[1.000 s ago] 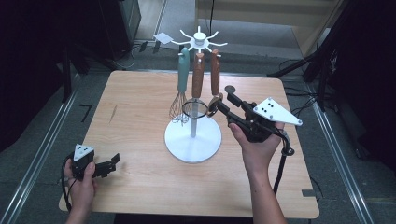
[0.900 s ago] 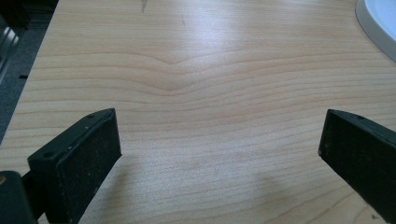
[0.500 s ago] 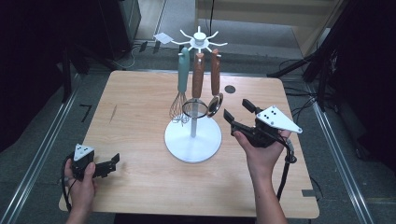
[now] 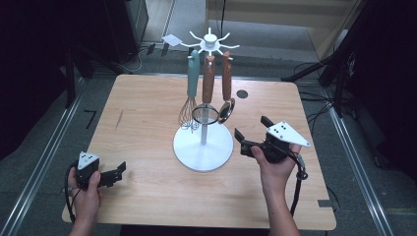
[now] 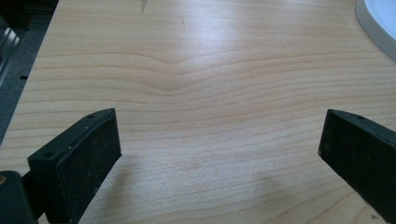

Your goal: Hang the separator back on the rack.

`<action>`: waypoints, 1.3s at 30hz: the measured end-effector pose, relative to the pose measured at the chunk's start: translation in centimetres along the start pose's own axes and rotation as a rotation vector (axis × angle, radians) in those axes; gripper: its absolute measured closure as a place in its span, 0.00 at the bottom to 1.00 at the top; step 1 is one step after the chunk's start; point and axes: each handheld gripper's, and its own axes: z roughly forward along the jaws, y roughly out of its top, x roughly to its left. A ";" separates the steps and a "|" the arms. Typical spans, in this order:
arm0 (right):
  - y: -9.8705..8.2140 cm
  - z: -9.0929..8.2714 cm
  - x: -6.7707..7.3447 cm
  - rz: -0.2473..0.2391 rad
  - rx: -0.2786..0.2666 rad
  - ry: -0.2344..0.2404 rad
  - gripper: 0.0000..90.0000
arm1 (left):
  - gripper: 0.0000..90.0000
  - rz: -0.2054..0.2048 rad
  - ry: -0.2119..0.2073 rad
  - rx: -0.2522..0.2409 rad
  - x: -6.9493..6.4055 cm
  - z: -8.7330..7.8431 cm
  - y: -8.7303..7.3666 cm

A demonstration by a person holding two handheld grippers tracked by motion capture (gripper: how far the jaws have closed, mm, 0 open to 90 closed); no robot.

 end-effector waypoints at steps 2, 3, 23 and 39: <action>-0.5 0.0 -0.1 0.002 0.012 -0.014 0.05 | 0.00 0.002 0.000 0.001 0.0 0.0 0.0; -0.7 0.0 -0.1 0.008 0.014 -0.015 0.05 | 0.00 0.003 0.000 0.002 0.0 0.0 0.0; -5.1 -0.4 -2.2 0.042 0.084 -0.092 0.05 | 0.00 0.005 0.000 0.000 0.0 0.0 0.0; -8.0 -1.9 -4.5 0.067 0.127 -0.149 0.06 | 0.00 0.004 -0.004 0.000 0.0 0.0 0.0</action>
